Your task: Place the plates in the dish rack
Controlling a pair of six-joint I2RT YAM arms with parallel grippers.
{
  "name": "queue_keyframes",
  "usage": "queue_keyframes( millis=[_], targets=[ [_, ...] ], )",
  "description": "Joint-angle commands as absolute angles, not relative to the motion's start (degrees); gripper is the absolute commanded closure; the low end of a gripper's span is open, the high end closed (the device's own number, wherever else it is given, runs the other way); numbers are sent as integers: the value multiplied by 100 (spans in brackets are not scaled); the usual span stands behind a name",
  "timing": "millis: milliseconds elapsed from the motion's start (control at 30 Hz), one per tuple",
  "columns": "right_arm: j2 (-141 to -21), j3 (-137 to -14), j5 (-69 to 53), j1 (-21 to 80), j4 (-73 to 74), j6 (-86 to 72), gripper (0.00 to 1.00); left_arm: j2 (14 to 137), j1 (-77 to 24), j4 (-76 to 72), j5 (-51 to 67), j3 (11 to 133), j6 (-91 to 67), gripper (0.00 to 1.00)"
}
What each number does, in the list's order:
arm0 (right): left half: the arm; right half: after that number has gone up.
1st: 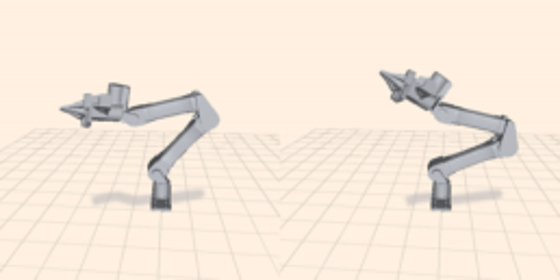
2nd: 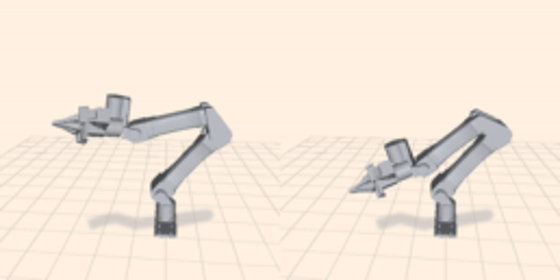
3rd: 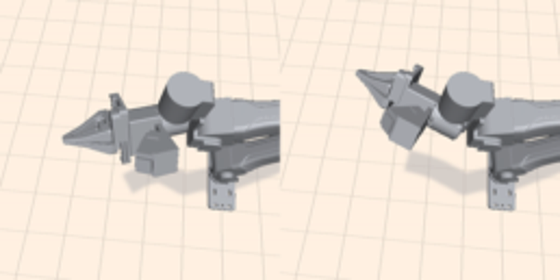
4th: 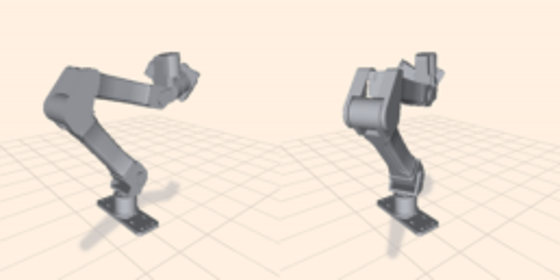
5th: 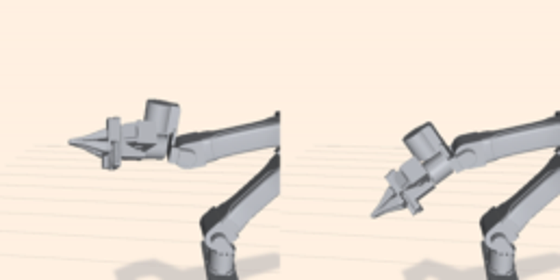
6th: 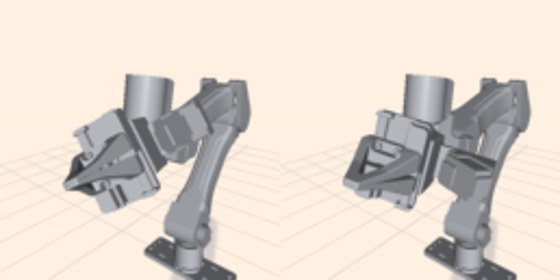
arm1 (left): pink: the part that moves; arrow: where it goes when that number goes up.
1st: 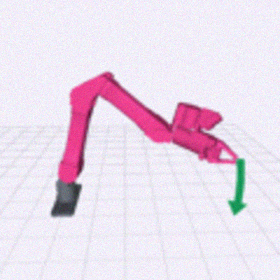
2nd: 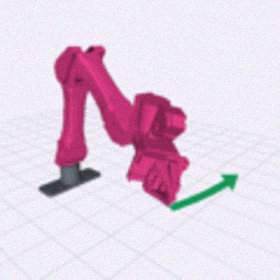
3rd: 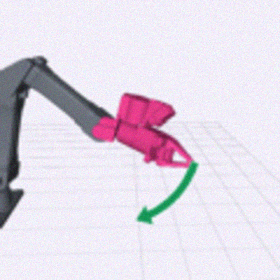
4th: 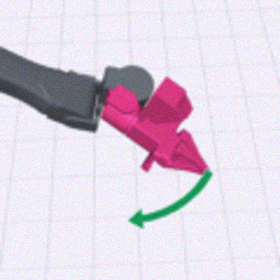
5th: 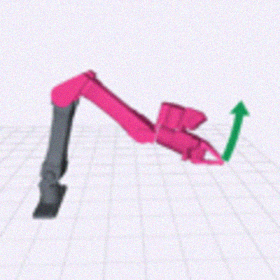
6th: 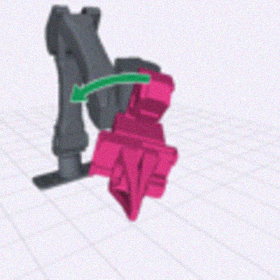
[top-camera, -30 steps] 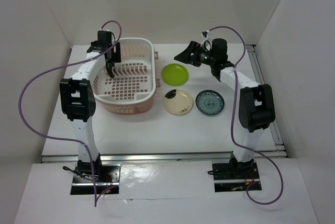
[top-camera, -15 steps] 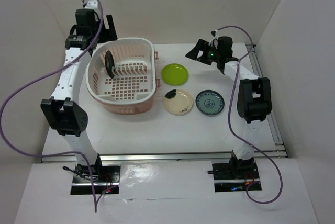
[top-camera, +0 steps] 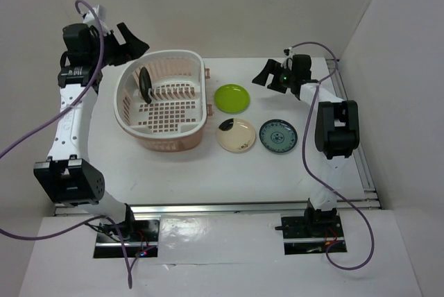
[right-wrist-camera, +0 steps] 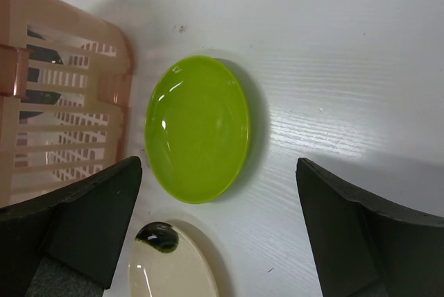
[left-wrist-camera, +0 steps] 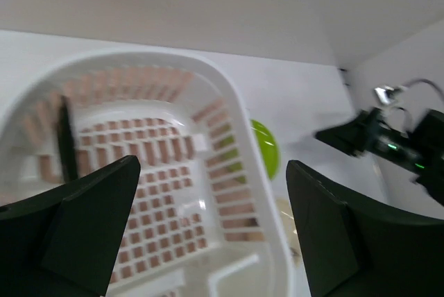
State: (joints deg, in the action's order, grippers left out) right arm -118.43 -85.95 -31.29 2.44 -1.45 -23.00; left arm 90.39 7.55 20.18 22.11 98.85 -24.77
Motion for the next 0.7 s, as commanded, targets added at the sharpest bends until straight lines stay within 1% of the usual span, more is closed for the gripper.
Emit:
queue_keyframes(
  millis=[0, 33, 67, 100, 133, 200, 267, 333, 400, 433, 467, 533, 667],
  targets=[
    [-11733, -8587, -3199, 325, -176, -2188, 1, 8666, 721, 731, 3791, 9133, -3409, 0],
    [-11733, -8674, -3199, 325, -176, -2136, 1, 8979, 721, 416, 4467, 8984, -3654, 0],
    [-11794, -8744, -3199, 325, -37, -2136, 1, 9113, 782, -683, 5126, 8774, -3978, 0],
    [-11795, -8745, -3251, 377, 34, -2084, 1, 9236, 921, -1173, 5925, 8415, -4678, 0],
    [-11795, -8745, -3252, 378, 35, -2083, 1, 9429, 1036, -1404, 6080, 8315, -4972, 0],
    [-11795, -8596, -3200, 378, -26, -2083, 1, 9431, 1325, -1721, 6144, 8122, -5272, 0],
    [-11848, -8543, -3322, 378, -26, -2083, 1, 9283, 1450, -849, 5882, 8409, -4644, 0],
    [-11900, -8543, -3453, 430, -26, -2030, 5, 9229, 1450, 554, 5216, 9040, -3671, 0],
    [-11971, -8490, -3524, 500, -26, -2030, 8, 9089, 1450, 572, 5063, 9114, -3595, 0],
    [-12127, -8560, -3524, 501, 61, -1969, 9, 9088, 1450, 449, 5063, 9062, -3804, 0],
    [-12190, -8561, -3524, 562, 62, -1969, 9, 9088, 1450, 292, 5176, 9062, -3945, 0],
    [-12304, -8613, -3524, 624, 141, -1908, 13, 9253, 1450, 89, 5482, 8982, -4331, 0],
    [-12428, -8613, -3524, 686, 202, -1907, 15, 9308, 1503, 542, 5380, 9209, -4114, 0]
  ],
)
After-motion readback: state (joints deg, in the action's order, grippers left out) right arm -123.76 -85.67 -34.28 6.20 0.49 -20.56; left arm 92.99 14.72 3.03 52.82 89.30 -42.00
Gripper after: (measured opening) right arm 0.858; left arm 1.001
